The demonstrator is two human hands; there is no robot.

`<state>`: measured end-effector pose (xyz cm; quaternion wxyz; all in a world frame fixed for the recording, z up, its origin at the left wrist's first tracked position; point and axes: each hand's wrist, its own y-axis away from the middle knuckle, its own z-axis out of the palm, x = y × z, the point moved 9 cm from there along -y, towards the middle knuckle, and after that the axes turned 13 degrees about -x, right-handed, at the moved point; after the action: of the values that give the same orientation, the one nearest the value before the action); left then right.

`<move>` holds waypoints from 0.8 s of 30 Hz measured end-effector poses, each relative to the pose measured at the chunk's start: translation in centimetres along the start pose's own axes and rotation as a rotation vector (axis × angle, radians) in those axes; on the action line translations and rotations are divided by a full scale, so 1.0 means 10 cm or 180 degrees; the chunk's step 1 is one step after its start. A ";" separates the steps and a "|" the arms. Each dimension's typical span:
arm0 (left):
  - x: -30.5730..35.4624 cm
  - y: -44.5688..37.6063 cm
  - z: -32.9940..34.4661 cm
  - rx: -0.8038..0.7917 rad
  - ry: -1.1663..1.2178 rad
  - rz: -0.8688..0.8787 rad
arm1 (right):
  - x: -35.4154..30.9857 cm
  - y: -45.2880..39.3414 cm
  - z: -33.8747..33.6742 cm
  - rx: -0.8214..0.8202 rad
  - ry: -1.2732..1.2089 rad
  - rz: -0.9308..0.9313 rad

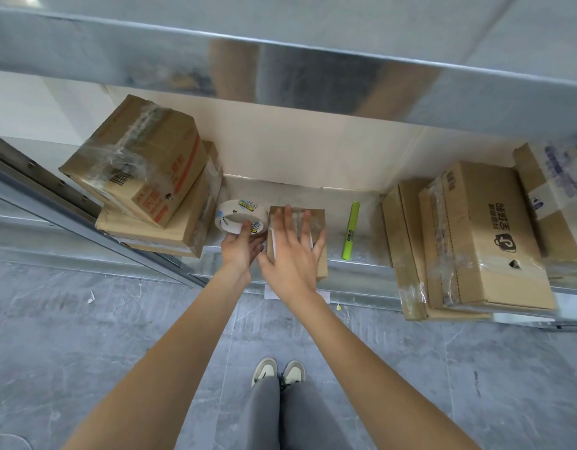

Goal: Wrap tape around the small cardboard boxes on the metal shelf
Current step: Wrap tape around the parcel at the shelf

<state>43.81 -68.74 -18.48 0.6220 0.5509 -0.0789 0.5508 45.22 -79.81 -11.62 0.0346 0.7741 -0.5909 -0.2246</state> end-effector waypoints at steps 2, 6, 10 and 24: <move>0.03 0.05 0.07 -0.0179 -0.0110 0.0129 | 0.07 0.01 -0.07 0.0018 -0.0325 -0.0031; 0.04 0.19 0.37 -0.0687 -0.0326 0.0098 | 0.22 0.06 -0.24 0.0086 -0.1061 -0.0223; 0.18 0.30 0.61 -0.0571 -0.0744 0.0353 | 0.38 0.14 -0.36 0.0348 -0.2153 -0.0253; 0.61 0.53 1.16 -0.0460 -0.3996 0.1510 | 0.65 0.24 -0.23 0.0466 -0.4301 -0.0422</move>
<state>47.95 -75.13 -6.63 0.3557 0.6914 -0.5808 0.2412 45.26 -87.09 -10.78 -0.4082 0.4988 -0.4479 -0.6196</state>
